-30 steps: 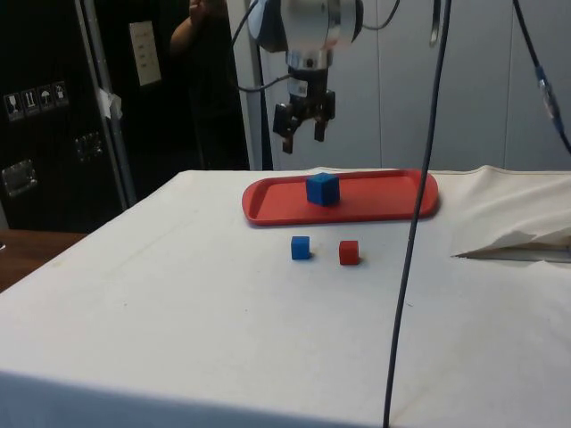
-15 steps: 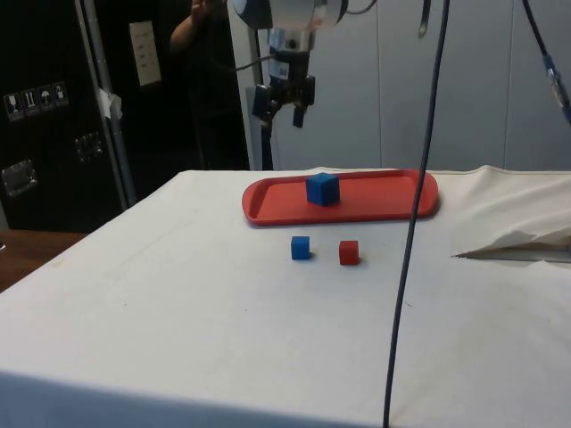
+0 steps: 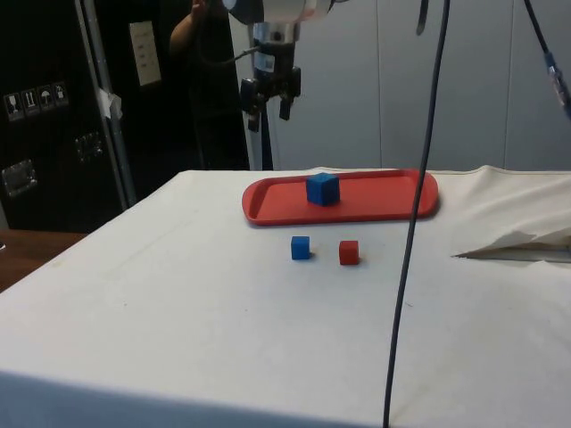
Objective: Pick up the largest block and place it onto the tray.
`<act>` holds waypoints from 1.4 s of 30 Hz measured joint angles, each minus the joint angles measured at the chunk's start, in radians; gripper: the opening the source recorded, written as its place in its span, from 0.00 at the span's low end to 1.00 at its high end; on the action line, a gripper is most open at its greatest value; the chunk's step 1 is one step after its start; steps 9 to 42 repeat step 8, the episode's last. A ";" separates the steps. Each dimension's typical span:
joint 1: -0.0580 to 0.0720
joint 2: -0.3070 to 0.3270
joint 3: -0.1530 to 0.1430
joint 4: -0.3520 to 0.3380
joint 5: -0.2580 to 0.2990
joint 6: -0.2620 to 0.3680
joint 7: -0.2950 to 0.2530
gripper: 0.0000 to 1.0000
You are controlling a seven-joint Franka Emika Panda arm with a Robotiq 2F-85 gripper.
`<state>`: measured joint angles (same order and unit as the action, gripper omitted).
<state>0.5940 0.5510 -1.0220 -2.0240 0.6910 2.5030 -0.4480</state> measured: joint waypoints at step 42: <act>0.012 0.000 0.003 0.017 -0.051 -0.004 0.043 1.00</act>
